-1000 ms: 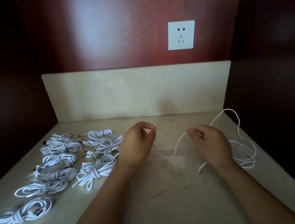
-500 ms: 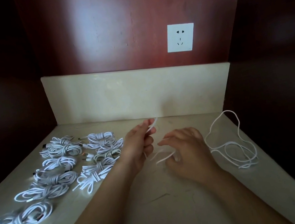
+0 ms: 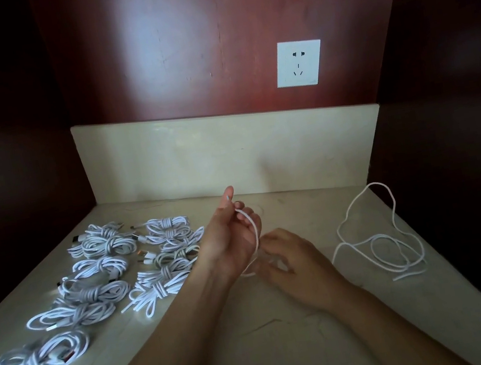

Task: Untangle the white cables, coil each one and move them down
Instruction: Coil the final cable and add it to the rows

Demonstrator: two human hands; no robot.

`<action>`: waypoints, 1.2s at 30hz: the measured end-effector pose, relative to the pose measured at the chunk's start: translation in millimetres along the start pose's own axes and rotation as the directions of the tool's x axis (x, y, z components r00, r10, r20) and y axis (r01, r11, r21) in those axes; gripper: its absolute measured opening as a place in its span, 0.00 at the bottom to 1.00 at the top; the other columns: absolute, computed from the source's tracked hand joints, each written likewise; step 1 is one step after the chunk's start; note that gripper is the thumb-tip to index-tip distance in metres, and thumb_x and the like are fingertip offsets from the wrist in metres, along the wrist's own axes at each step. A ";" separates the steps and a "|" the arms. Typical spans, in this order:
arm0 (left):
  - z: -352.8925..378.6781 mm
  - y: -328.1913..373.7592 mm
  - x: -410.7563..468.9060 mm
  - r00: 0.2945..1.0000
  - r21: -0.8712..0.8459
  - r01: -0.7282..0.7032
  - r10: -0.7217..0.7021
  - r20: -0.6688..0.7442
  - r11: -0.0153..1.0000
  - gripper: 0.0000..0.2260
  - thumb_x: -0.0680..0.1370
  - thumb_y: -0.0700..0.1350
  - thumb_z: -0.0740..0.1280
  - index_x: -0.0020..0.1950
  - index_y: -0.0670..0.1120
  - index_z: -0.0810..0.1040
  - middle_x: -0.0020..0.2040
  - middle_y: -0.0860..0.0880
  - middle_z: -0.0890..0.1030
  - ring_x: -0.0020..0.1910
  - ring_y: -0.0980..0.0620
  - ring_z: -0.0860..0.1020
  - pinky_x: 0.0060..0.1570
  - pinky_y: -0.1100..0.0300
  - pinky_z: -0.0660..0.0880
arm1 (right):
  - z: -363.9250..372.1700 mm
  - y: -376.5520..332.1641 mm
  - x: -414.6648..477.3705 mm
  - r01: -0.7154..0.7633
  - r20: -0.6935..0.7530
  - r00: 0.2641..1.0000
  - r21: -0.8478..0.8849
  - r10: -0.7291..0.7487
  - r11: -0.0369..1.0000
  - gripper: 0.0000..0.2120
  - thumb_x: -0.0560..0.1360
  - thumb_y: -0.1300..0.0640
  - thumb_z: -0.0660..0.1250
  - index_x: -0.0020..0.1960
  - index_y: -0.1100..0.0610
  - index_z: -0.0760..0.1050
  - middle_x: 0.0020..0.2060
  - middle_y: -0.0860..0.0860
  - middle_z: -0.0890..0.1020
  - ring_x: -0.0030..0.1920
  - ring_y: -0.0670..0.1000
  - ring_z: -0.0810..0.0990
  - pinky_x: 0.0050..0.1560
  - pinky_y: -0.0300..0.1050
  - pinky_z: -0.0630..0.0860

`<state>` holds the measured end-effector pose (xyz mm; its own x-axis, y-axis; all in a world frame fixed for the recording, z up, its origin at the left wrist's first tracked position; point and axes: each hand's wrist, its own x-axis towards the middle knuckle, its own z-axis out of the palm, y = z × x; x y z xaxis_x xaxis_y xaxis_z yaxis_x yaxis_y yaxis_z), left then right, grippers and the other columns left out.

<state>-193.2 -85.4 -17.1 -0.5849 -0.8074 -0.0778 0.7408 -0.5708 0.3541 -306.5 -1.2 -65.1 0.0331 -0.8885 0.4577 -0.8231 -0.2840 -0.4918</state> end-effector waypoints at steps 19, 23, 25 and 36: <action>5.7 -3.0 -13.9 0.983 0.328 -0.180 0.164 0.078 0.927 0.10 0.79 0.32 0.62 0.42 0.46 0.71 0.37 0.44 0.83 0.38 0.52 0.85 0.37 0.61 0.81 | -19.1 -2.1 5.1 -0.159 -0.238 0.898 0.608 0.370 0.778 0.07 0.73 0.66 0.71 0.42 0.55 0.84 0.41 0.48 0.86 0.47 0.45 0.83 0.52 0.37 0.76; 8.8 -8.4 -20.5 0.993 0.366 -0.116 0.095 0.076 0.923 0.11 0.78 0.32 0.62 0.41 0.45 0.71 0.37 0.43 0.84 0.38 0.51 0.85 0.37 0.62 0.81 | -15.1 -0.8 6.8 -0.199 -0.209 0.901 0.578 0.380 0.791 0.04 0.74 0.63 0.73 0.40 0.57 0.83 0.36 0.45 0.84 0.40 0.43 0.80 0.49 0.43 0.73; 8.7 -6.9 -19.3 0.993 0.341 -0.117 0.103 0.058 0.933 0.11 0.78 0.32 0.62 0.40 0.46 0.71 0.36 0.44 0.84 0.39 0.51 0.85 0.37 0.62 0.81 | -17.6 -1.5 7.7 -0.200 -0.213 0.888 0.619 0.408 0.759 0.05 0.75 0.63 0.71 0.40 0.59 0.81 0.35 0.46 0.83 0.38 0.42 0.78 0.46 0.42 0.72; 5.0 5.3 -13.1 0.994 0.325 -0.084 0.103 -0.042 0.942 0.08 0.78 0.32 0.63 0.49 0.44 0.71 0.34 0.46 0.83 0.32 0.52 0.83 0.34 0.61 0.81 | -41.6 -10.0 7.6 -0.094 -0.222 0.848 0.831 0.482 0.548 0.08 0.80 0.66 0.59 0.43 0.61 0.73 0.31 0.58 0.84 0.45 0.56 0.85 0.54 0.46 0.76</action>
<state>-183.3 -77.1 -9.5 -0.4909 -0.8675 -0.0800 0.6398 -0.4213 0.6427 -321.6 9.9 -25.9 -0.4944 -0.8100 0.3154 0.0165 -0.3715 -0.9283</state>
